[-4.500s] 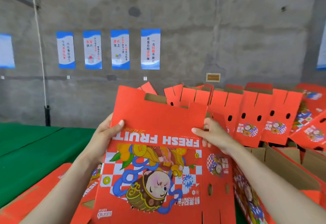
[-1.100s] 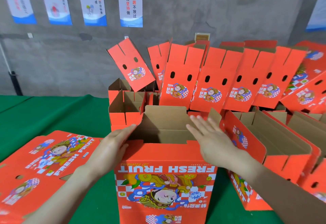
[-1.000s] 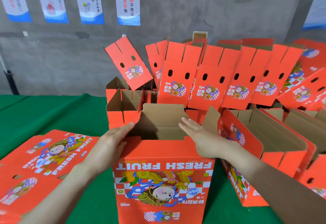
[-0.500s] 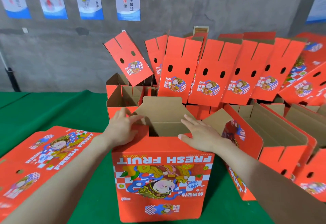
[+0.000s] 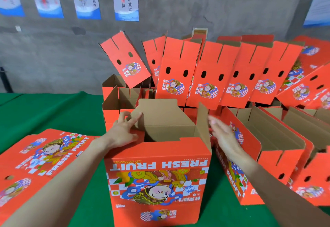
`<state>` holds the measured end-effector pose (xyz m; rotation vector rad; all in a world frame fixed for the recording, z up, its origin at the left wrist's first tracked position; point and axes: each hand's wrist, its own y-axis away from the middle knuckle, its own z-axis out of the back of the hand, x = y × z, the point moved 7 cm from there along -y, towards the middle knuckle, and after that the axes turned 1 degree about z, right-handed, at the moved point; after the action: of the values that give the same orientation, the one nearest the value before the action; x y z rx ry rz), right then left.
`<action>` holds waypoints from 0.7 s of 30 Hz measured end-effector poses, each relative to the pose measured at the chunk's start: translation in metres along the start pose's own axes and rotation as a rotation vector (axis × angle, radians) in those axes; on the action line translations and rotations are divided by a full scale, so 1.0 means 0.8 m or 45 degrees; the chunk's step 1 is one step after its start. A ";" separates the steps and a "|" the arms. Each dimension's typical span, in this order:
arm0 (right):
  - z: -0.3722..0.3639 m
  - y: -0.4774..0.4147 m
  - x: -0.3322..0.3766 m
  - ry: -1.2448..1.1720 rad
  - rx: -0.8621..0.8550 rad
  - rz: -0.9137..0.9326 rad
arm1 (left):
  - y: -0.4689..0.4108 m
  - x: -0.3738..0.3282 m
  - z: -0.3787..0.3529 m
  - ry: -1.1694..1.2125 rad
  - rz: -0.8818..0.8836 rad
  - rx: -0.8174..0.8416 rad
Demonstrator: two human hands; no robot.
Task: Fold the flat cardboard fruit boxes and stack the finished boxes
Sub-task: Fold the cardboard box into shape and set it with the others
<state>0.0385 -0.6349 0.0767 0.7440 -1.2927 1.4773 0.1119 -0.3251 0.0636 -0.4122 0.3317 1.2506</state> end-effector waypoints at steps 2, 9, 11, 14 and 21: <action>-0.026 0.009 0.004 0.248 0.273 0.064 | 0.000 -0.002 0.002 0.040 -0.005 -0.005; -0.041 0.017 0.015 0.764 0.273 0.260 | 0.006 -0.007 0.016 0.239 -0.111 -0.129; -0.035 0.016 0.022 0.747 0.185 0.280 | 0.010 -0.014 0.023 0.302 -0.219 -0.207; -0.025 0.009 0.026 0.674 0.044 0.256 | 0.016 -0.024 0.029 0.372 -0.321 -0.258; -0.032 -0.002 0.027 0.634 -0.014 0.276 | 0.019 -0.022 0.021 0.674 -0.070 -0.061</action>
<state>0.0374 -0.6040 0.0908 0.2042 -1.0153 1.6917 0.0925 -0.3280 0.0845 -0.7900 0.7347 1.0832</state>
